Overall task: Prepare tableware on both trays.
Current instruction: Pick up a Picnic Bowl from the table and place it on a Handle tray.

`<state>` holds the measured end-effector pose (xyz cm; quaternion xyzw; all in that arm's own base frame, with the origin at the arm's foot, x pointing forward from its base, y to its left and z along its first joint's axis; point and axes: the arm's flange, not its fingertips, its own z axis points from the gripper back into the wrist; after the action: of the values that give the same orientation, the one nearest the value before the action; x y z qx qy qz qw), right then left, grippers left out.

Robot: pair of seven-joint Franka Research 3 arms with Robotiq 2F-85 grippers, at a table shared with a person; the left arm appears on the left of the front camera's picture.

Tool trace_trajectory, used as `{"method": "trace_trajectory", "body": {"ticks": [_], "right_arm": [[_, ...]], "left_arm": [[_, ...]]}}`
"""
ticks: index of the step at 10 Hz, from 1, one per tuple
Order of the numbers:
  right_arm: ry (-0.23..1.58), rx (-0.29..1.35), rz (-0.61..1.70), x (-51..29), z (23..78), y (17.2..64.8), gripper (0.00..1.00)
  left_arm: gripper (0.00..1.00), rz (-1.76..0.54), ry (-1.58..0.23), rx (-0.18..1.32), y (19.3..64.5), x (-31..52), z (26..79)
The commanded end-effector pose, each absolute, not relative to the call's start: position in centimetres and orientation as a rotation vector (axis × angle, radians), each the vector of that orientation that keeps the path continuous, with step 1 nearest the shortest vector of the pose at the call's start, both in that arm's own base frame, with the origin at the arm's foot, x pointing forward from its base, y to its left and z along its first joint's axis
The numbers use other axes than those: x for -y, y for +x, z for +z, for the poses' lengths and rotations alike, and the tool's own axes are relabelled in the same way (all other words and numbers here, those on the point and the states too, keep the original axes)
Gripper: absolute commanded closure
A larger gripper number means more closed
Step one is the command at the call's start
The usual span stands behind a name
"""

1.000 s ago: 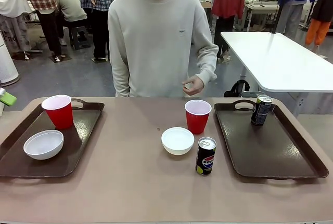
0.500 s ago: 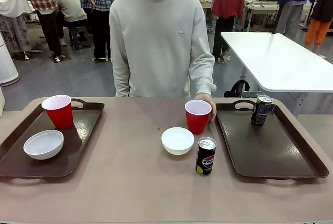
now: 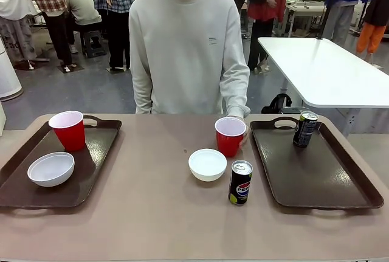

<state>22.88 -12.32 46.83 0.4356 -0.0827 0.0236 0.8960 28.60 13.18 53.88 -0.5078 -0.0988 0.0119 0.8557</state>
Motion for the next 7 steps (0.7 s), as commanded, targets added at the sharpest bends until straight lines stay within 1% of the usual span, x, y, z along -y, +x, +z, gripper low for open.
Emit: {"method": "trace_trajectory", "body": {"ticks": [1,4,5,6,7], "right_arm": [[0.929,0.18,0.053,12.3,46.9,23.0,0.0],[0.929,0.18,0.053,12.3,46.9,23.0,0.0],[0.903,0.171,0.049,12.3,46.8,22.9,0.0],[0.831,0.162,-0.004,9.5,48.7,23.7,0.0],[0.761,0.115,-0.038,6.8,50.1,25.2,0.0]], "left_arm": [[0.0,0.003,-1.073,0.228,28.1,-13.0,53.6],[0.0,0.003,-1.073,0.228,28.1,-13.0,53.6],[0.0,0.003,-1.073,0.228,28.1,-13.0,53.6],[0.0,0.003,-1.073,0.228,28.1,-13.0,53.6],[0.0,0.003,-1.073,0.228,28.1,-13.0,53.6]]}}
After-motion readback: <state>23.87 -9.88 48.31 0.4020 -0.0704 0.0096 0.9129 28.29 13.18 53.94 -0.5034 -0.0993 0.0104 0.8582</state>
